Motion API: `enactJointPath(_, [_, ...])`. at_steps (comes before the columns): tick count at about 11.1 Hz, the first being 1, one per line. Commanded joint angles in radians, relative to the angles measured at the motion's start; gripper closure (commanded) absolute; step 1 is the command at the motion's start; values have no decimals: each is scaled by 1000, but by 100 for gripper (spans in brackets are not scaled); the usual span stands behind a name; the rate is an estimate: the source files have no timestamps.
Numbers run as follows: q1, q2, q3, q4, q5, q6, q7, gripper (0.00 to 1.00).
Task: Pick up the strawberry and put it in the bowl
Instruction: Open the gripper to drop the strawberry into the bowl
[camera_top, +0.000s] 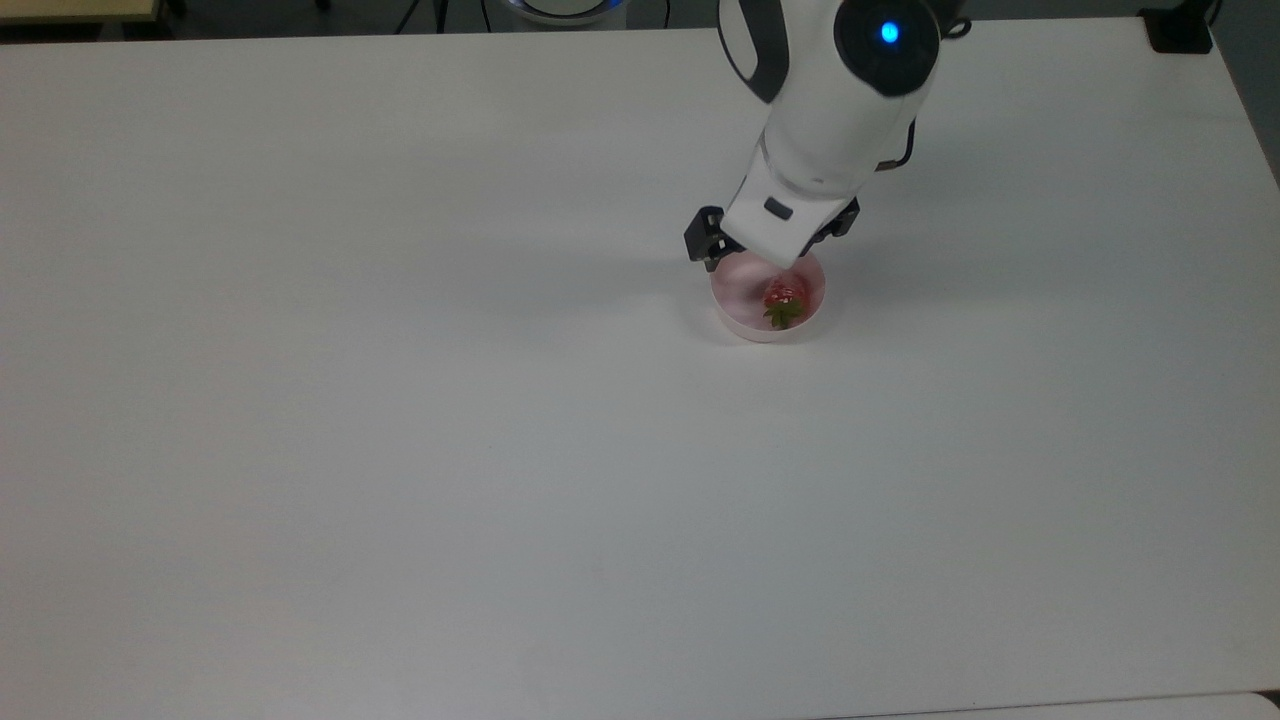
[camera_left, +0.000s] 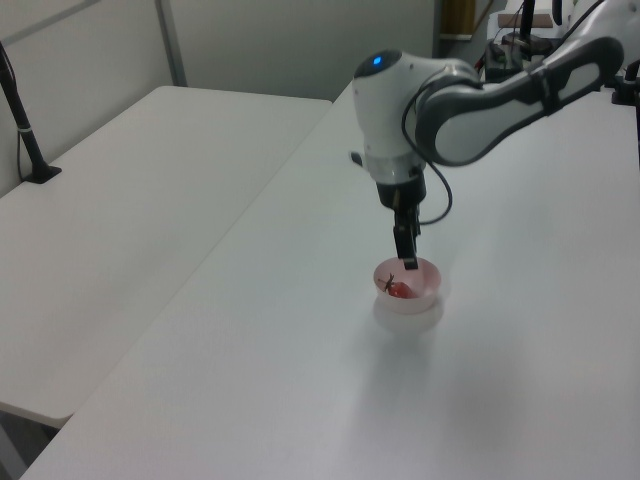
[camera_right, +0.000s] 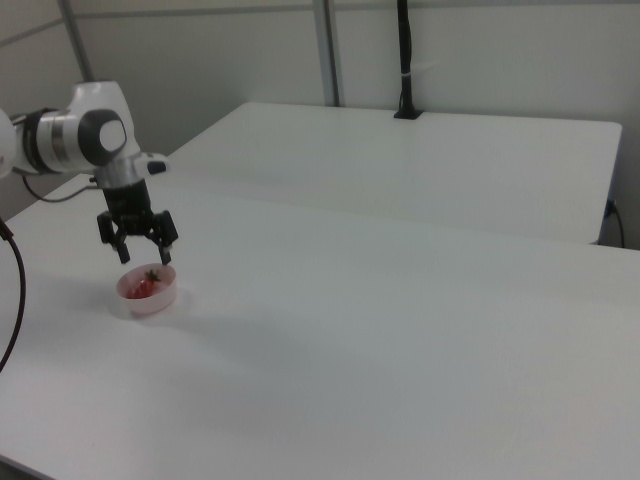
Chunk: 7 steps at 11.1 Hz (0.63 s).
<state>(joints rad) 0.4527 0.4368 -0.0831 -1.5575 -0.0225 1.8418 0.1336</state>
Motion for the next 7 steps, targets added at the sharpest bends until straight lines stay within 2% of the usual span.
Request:
enactJointPath(1, [-124,-201,6,-56,7,-30,49,0])
enactJointPath(3, [-283,-306,46,-61,6,-99,9,0])
enactJointPath(5, [-363,-361,48,-64,-36,-133,12,0])
enactJointPath(7, [-390,-395,48,-64,-37,-145,12,0])
